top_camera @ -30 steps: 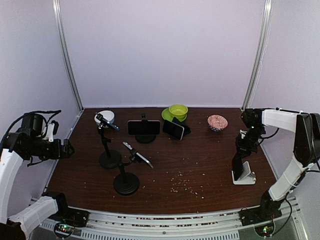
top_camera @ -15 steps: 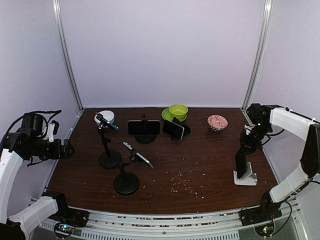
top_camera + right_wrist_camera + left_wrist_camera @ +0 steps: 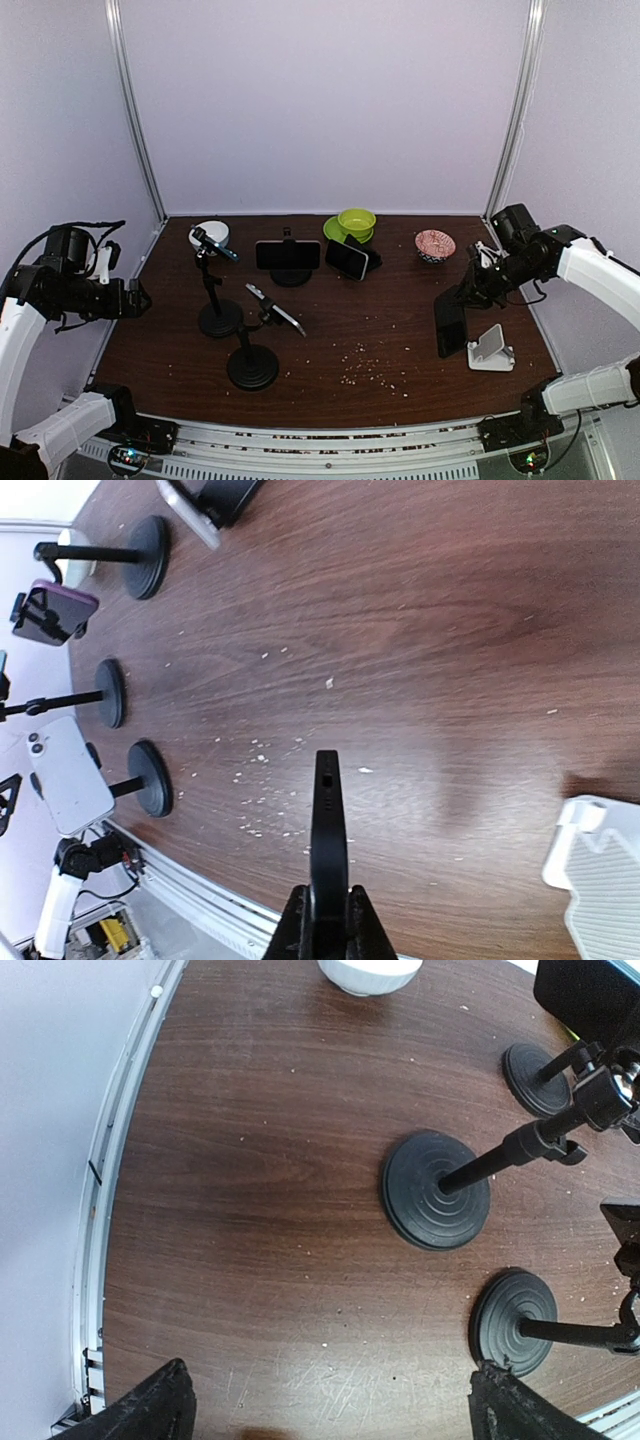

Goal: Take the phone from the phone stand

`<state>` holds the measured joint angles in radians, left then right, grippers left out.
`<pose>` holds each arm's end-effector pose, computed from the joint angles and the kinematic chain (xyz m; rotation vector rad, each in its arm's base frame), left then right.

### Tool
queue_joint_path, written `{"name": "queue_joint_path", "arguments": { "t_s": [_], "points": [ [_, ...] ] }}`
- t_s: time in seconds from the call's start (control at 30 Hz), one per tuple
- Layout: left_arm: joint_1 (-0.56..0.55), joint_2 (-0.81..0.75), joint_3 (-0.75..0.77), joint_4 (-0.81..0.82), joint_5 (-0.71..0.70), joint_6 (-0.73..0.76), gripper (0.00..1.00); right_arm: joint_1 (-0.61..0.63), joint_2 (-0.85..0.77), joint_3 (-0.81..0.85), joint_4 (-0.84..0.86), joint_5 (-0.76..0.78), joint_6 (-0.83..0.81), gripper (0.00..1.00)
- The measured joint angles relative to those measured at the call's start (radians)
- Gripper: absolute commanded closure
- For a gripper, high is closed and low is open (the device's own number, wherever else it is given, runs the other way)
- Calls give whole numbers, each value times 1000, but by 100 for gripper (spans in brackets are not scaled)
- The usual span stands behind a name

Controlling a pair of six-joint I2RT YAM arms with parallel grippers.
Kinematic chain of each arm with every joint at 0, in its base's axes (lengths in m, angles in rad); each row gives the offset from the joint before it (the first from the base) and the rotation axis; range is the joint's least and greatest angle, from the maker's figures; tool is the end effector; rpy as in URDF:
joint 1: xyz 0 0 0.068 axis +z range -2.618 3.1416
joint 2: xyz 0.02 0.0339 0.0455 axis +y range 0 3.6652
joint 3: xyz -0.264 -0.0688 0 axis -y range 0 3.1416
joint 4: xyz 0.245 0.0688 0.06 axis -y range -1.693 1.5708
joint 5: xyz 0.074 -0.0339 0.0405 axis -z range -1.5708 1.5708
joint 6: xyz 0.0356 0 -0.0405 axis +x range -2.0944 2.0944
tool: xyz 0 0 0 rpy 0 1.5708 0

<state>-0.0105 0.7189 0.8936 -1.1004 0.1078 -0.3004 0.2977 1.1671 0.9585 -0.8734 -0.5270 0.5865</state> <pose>0.1179 -0.0051 0.3016 -0.3175 2.4882 -0.2635 0.2028 0.0809 0.2717 0.2137 2.7623 0.9690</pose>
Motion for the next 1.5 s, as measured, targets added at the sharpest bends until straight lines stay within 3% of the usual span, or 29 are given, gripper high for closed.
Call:
{"name": "queue_joint_path", "arguments": {
  "t_s": [0.4, 0.7, 1.03, 1.3, 1.5],
  "points": [
    [0, -12, 0, 0, -1, -2, 2, 183, -30, -193, 382, -67, 225, 100],
    [0, -19, 0, 0, -1, -2, 2, 311, 119, -230, 619, -77, 278, 100],
    [0, -26, 0, 0, -1, -2, 2, 447, 394, -124, 685, -98, 231, 100],
    [0, -26, 0, 0, -1, -2, 2, 509, 518, -90, 706, -141, 201, 100],
    [0, -28, 0, 0, -1, -2, 2, 517, 562, -65, 737, -172, 199, 90]
  ]
}}
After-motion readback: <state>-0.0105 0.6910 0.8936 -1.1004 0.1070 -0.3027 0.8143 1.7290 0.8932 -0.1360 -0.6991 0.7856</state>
